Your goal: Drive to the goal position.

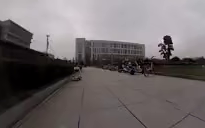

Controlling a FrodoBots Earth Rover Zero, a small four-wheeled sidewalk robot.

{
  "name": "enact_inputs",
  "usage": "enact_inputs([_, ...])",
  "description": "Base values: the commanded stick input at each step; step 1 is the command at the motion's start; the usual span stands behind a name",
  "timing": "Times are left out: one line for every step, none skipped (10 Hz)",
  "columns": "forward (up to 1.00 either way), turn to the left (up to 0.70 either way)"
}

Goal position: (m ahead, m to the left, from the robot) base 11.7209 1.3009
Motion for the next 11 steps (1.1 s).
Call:
enact_inputs([0.7, -0.27])
enact_inputs([0.7, -0.03])
enact_inputs([0.7, 0.0])
enact_inputs([0.7, 0.0])
enact_inputs([0.7, 0.02])
enact_inputs([0.7, 0.34])
enact_inputs([0.7, 0.01])
enact_inputs([0.7, 0.0])
enact_inputs([0.7, 0.0])
enact_inputs([0.7, 0.0])
enact_inputs([0.85, 0.0])
